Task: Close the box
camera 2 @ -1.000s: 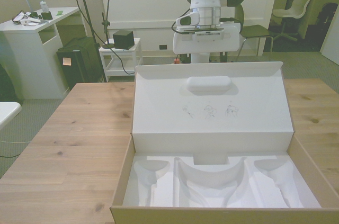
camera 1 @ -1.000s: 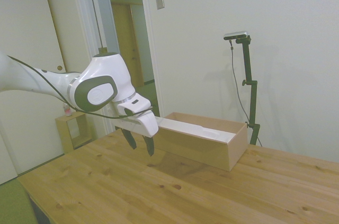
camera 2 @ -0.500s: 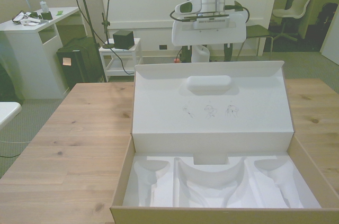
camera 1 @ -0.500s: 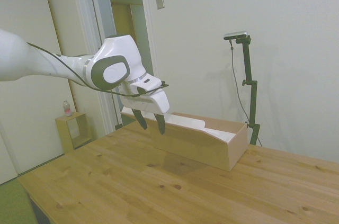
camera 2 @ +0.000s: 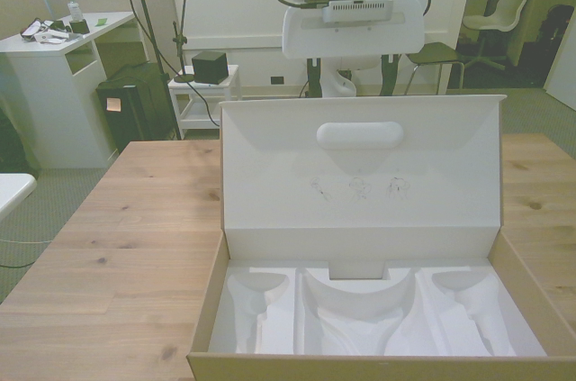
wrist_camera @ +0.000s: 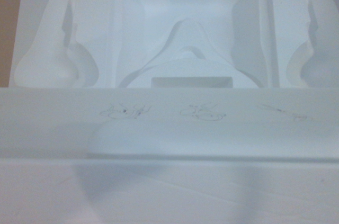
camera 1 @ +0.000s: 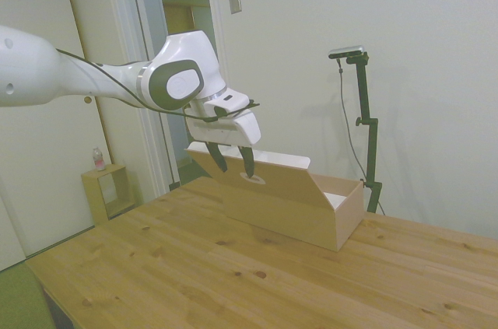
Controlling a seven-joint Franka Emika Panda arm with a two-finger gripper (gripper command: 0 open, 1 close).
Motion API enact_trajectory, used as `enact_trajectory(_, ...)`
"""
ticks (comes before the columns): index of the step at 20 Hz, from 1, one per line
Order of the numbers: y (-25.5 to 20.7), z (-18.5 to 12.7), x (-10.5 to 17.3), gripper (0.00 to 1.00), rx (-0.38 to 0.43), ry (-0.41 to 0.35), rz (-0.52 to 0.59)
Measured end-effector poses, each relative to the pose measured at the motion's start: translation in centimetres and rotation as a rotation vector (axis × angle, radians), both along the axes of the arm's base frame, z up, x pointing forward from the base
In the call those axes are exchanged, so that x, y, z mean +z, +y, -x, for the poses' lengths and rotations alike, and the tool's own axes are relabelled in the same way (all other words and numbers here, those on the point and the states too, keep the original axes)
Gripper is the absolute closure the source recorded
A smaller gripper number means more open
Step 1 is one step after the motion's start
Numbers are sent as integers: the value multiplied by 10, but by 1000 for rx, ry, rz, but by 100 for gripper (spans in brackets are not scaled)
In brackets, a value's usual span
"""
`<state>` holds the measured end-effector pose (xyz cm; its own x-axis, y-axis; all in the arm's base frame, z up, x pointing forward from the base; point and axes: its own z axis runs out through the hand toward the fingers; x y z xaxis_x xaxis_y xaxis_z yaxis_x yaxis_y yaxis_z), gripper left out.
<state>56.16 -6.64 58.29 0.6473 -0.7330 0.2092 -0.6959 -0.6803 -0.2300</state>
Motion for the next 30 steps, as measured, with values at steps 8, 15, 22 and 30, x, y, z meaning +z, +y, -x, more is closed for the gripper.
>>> enact_trajectory(8, -15, -37, 27, 0, 7, 6, 10)
enact_trajectory(15, -12, -80, 32, 0, 23, 20, 14)
enact_trajectory(22, -4, -115, 36, 0, 40, 33, 20)
enact_trajectory(30, -29, -121, 21, 0, 27, 54, 24)
